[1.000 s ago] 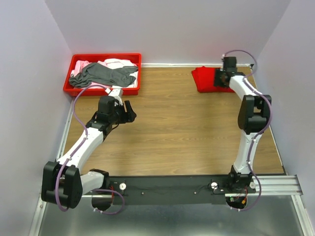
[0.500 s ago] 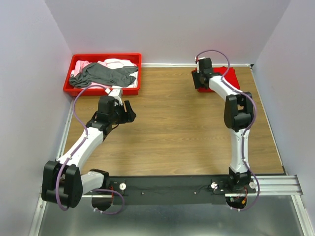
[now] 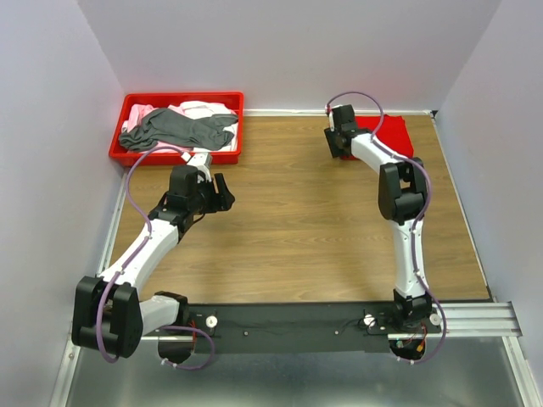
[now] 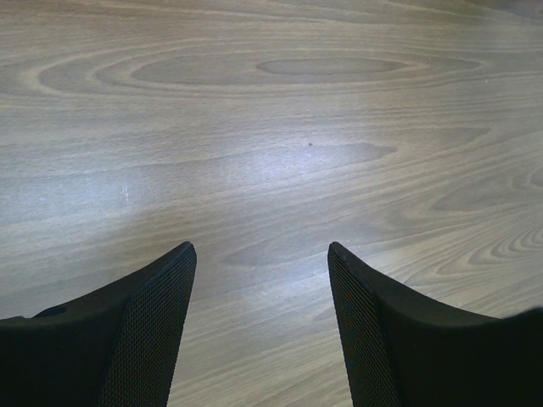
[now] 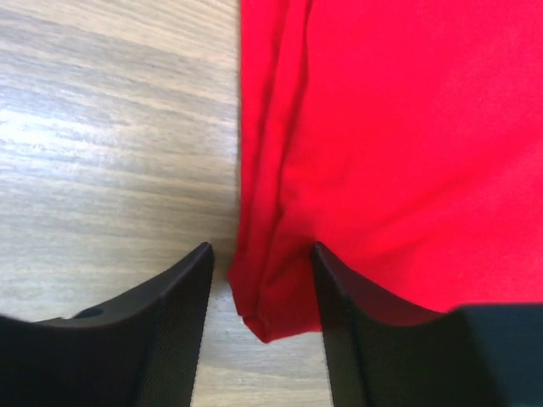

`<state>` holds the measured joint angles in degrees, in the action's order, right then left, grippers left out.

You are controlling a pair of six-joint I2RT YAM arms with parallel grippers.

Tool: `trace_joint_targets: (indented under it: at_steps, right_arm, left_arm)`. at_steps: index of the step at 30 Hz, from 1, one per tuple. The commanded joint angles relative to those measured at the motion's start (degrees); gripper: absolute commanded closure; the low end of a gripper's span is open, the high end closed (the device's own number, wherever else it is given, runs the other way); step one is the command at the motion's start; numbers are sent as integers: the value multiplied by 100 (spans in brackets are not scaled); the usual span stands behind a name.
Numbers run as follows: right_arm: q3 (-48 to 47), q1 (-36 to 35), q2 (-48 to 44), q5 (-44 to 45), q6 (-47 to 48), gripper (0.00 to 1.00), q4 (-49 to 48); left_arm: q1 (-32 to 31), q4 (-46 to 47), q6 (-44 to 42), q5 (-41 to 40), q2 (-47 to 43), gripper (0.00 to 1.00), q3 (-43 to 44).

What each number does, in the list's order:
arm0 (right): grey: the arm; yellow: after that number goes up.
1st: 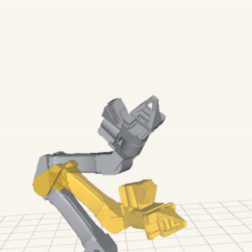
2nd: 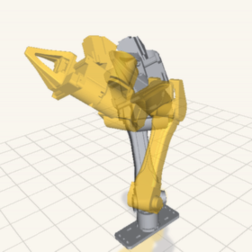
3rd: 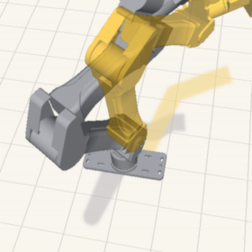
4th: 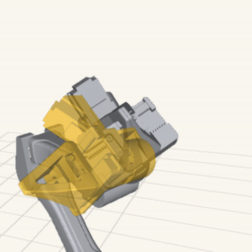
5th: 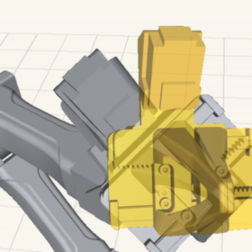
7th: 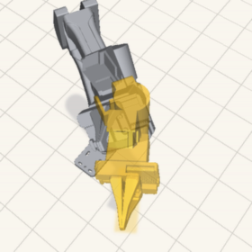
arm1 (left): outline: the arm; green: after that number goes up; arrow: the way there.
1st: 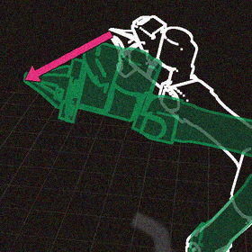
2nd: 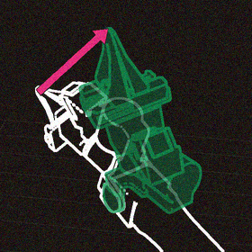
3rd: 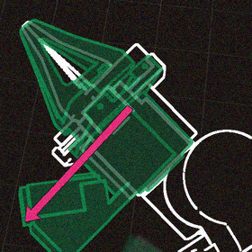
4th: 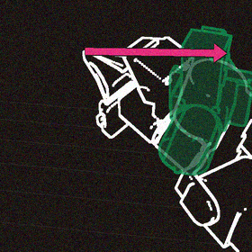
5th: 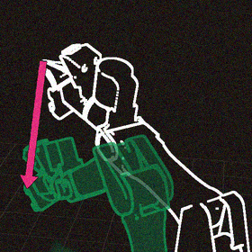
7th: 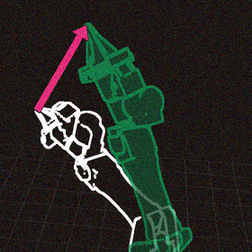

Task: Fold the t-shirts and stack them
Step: Neatly place the folded tshirt to the corner

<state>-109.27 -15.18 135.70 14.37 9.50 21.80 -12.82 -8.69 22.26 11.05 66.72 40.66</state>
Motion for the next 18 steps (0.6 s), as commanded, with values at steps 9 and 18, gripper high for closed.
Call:
trace_joint_targets:
  at_steps: [9, 18]
  right_arm:
    - [-173, 129, 633, 1032, 88, 71, 35]
    - [-515, 454, 967, 1393, 553, 99, -115]
  left_arm:
    - [34, 113, -82, 125, 192, 29, -103]
    - [34, 174, -90, 117, 280, 29, -111]
